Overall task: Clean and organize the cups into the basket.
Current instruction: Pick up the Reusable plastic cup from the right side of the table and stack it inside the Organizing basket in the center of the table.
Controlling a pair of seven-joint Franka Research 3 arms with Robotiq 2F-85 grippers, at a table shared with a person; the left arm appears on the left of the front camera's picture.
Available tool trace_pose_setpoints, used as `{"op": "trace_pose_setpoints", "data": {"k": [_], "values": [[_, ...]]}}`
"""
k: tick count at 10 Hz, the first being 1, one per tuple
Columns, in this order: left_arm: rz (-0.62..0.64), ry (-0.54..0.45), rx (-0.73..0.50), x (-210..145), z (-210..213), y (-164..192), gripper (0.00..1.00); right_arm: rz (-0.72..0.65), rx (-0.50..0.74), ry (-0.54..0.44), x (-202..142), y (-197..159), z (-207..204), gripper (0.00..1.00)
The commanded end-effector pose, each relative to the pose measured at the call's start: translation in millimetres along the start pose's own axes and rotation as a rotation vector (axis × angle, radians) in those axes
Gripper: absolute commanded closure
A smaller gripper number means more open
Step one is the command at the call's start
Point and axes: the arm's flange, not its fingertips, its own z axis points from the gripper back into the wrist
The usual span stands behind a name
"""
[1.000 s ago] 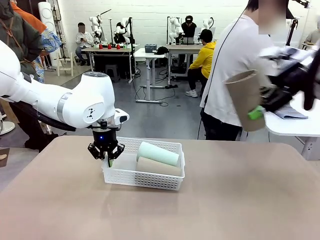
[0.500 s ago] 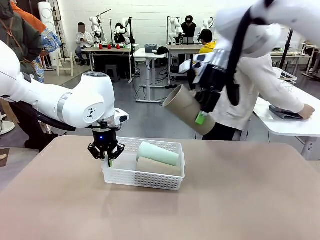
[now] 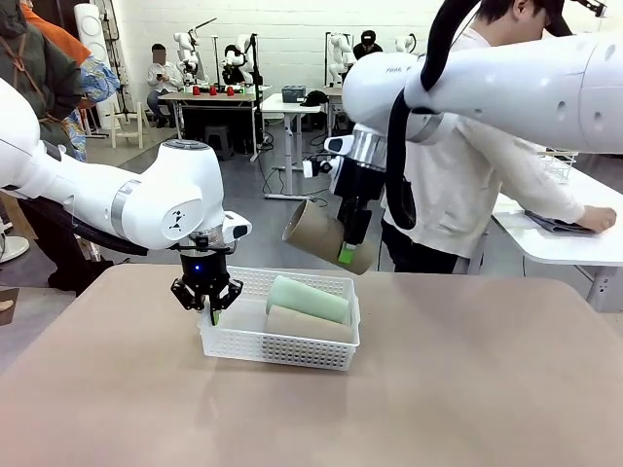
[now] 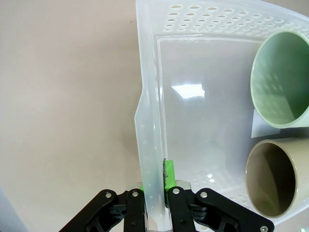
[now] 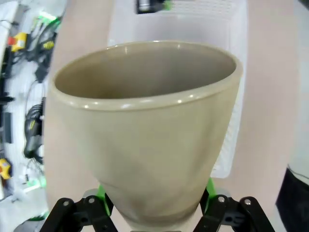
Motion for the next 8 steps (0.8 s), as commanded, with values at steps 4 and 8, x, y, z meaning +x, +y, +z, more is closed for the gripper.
{"op": "trace_pose_setpoints", "data": {"k": [4,8], "values": [[0.001,-0.007,-0.002,1,3,0,1.0,-0.054,-0.118,0.106,8,8,-52,0.19],[0.001,-0.007,-0.002,1,3,0,1.0,-0.025,-0.093,0.135,25,6,-71,0.19]]}}
